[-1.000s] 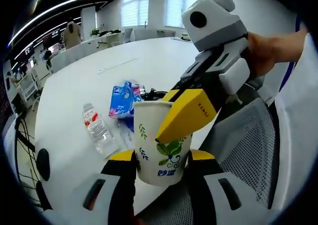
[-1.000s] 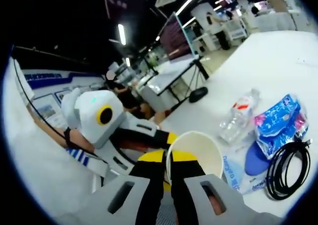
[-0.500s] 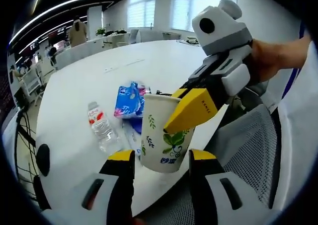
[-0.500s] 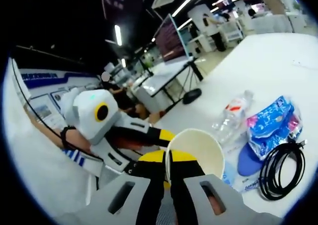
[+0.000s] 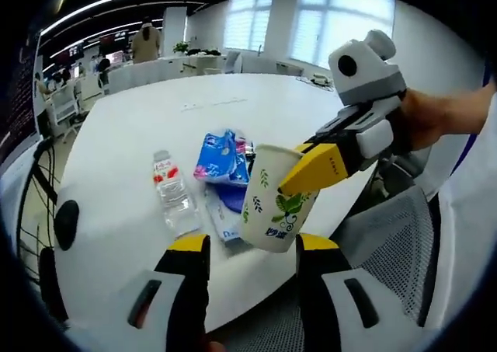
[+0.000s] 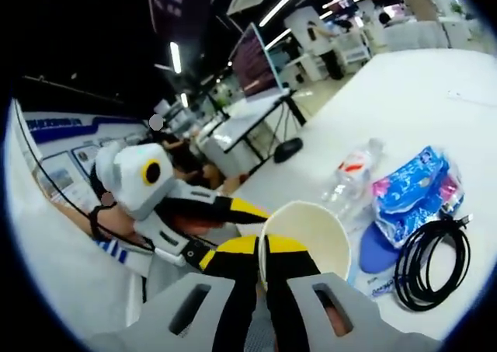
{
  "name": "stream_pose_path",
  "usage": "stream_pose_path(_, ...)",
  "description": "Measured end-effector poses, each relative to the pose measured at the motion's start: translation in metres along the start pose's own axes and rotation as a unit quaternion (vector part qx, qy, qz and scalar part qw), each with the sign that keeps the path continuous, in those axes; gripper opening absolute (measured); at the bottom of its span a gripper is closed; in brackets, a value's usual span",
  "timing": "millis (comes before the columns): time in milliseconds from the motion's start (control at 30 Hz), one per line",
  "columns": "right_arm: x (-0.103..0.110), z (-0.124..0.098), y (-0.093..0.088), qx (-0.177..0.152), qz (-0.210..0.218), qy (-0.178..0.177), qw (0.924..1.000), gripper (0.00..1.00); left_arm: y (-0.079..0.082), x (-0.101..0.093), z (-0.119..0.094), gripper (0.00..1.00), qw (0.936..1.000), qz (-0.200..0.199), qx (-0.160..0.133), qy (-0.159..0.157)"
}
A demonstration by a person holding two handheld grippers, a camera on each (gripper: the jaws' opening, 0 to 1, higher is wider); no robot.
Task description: Arrange the tabletop items into an orderly group along one side of the table until the central work area is clear of visible clutter.
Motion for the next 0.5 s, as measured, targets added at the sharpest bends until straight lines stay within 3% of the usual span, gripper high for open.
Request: stream_pose_path(500, -0.007, 0.011, 0.013, 0.022, -0.015, -0.012, 0.9996, 0.0, -0.001, 0.03, -0.012, 0.44, 0.9952, -0.084, -0.038, 0.033)
Point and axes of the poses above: the point that each gripper's makers call its tool centre point, and the gripper's own axes: z roughly forward along the fingers, x roughly to its left, y roughly out of its top, the point moved 7 cm from there along -z, roughly backward along the fingers, and after that the axes turned 8 degrees about y, right-handed, at the moved point
